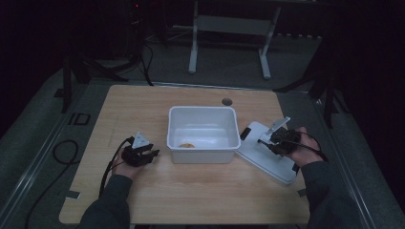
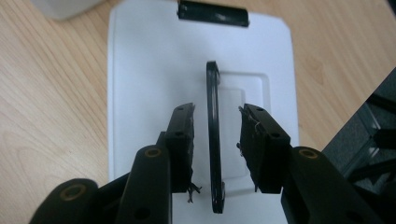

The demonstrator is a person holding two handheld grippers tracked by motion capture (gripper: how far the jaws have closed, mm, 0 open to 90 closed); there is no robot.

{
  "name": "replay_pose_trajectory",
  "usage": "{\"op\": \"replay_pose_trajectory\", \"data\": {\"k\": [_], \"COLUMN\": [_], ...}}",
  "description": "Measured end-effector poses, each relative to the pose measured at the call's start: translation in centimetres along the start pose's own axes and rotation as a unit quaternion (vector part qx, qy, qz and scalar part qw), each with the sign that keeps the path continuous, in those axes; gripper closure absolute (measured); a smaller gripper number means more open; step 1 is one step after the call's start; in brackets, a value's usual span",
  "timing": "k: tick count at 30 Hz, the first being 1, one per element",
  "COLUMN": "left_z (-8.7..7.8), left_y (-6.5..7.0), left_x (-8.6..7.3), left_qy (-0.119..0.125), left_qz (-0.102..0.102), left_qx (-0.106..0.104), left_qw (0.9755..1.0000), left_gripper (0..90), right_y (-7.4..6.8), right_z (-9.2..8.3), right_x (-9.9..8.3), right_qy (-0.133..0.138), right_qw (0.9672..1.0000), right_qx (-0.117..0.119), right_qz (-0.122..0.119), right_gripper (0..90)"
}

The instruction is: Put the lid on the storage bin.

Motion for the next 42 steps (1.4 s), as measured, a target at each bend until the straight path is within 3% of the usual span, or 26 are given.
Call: {"op": "replay_pose_trajectory", "data": {"k": [11,33,42], "left_z": [0.0,0.0,0.0], "left_y": [0.0,0.0,0.0], "left_x": [0.0,0.0,0.0], "left_qy": [-0.002,0.000,0.000], "left_qz": [0.002,0.000,0.001], "left_qx": [-0.003,-0.007,-0.008], "left_qw": [1.0000,1.0000,1.0000], "left_gripper": [60.2,59.9,59.9], "right_y": [0.3,1.1,1.8], "right_z": [1.5,4.1,4.4], "right_x": [0.1,0.5,0.4], "right_qy": [-0.055,-0.117,-0.127], "right_qw": [0.9983,0.9922,0.9907], "right_qx": [0.011,0.040,0.046], "right_qz": [-0.014,-0.019,-0.014], "right_gripper": [67.4,73.8,76.7]}}
Point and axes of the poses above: each handheld gripper's, and its own axes: z roughly forward along the jaws, x roughly out of its top, y roughly to its right, the point moved 2 cm from there along z, roughly forward along the jaws, and after that the axes turned 5 degrees about y, right-handed, at the moved point
